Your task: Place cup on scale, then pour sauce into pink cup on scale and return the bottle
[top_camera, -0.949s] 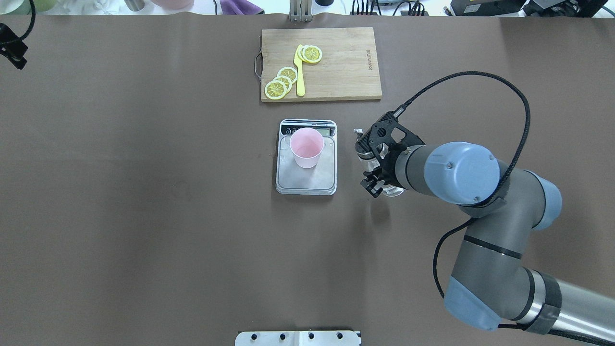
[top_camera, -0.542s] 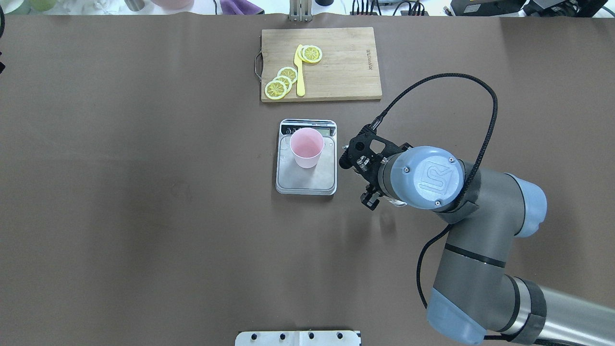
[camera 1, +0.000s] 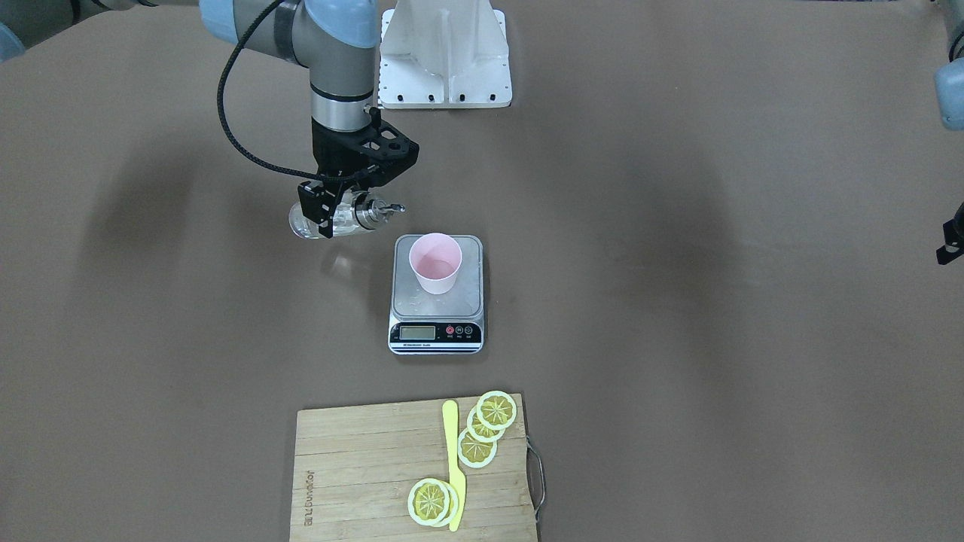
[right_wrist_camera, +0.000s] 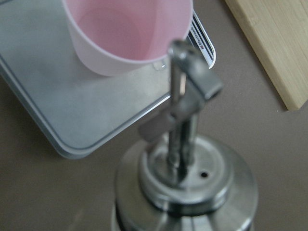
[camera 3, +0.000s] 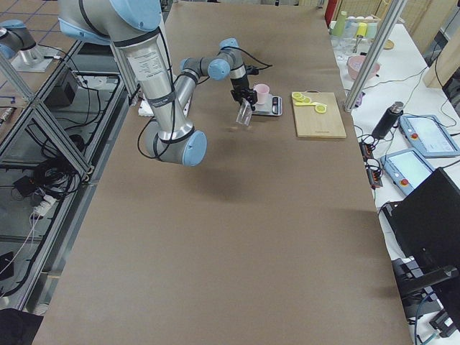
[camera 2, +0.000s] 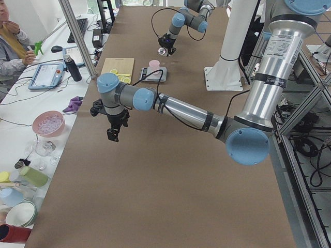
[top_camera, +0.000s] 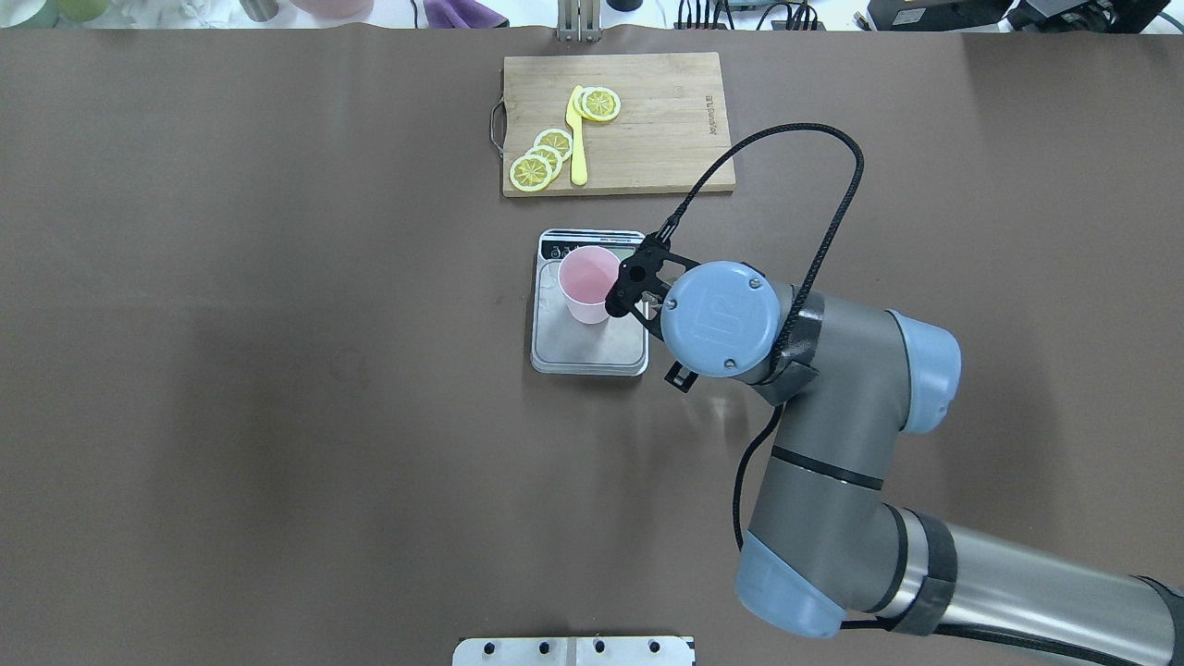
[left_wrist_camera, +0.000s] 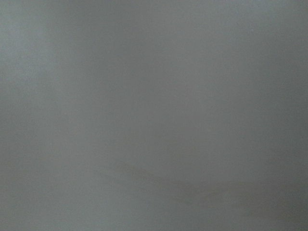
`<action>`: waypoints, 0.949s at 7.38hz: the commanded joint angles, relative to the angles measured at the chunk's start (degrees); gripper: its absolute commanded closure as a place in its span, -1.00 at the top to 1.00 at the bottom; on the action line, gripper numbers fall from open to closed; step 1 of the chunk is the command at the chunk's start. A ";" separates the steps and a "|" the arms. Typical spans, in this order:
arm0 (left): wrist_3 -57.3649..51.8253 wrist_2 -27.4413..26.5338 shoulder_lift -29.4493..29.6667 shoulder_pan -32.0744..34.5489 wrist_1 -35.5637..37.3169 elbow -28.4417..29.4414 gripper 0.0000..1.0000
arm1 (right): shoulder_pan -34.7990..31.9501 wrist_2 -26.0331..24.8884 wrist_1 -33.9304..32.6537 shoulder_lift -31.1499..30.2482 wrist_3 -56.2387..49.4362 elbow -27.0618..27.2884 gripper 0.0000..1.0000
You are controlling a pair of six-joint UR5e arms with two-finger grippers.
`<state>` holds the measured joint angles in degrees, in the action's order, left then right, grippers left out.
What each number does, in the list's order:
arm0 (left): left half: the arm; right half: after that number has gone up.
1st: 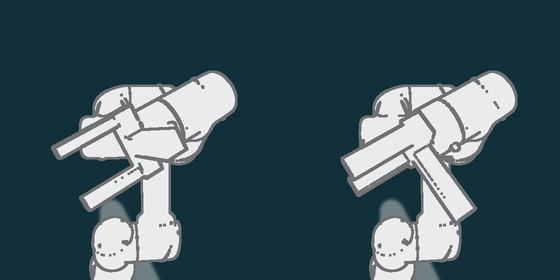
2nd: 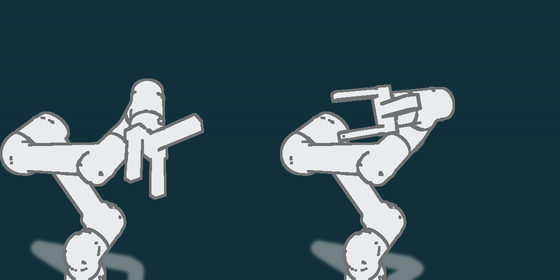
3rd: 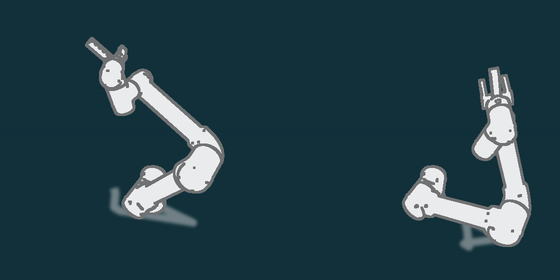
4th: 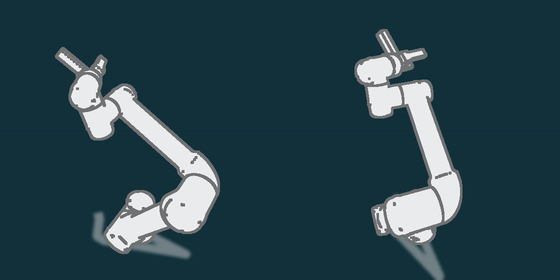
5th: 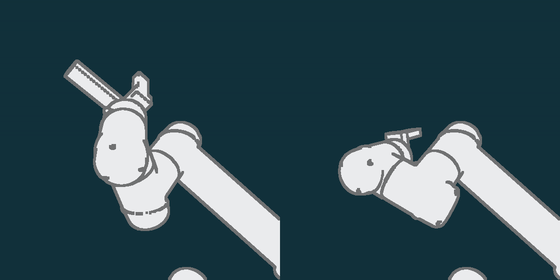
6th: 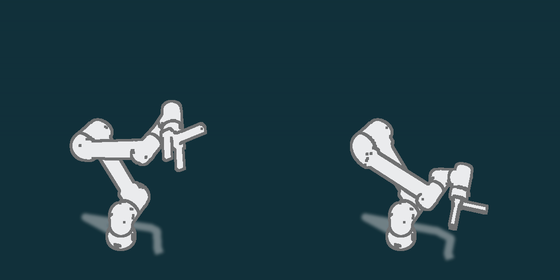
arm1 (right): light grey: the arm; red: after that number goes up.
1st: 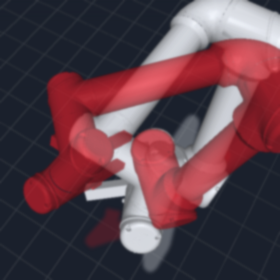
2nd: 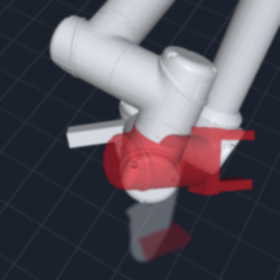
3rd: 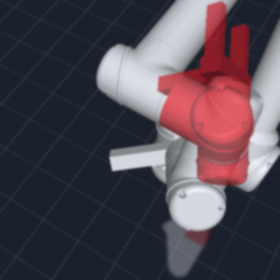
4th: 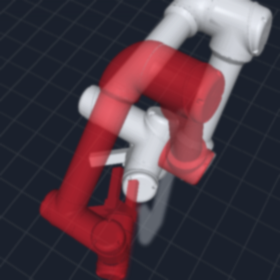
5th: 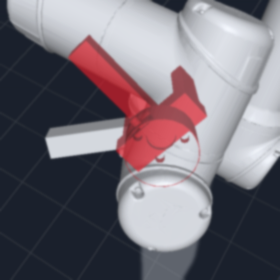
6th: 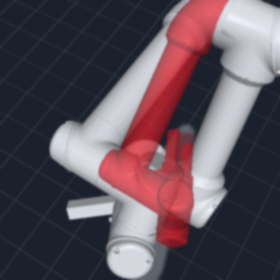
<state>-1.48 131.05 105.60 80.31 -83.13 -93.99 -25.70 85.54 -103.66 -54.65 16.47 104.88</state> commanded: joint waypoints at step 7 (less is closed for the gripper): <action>-0.01 0.17 -0.40 0.02 -0.10 -0.23 0.96 | -0.32 -7.13 -15.51 10.09 -10.04 -8.38 -1.00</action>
<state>-1.50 131.22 105.22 80.34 -83.19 -94.22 -25.95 79.56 -117.26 -45.07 8.08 96.82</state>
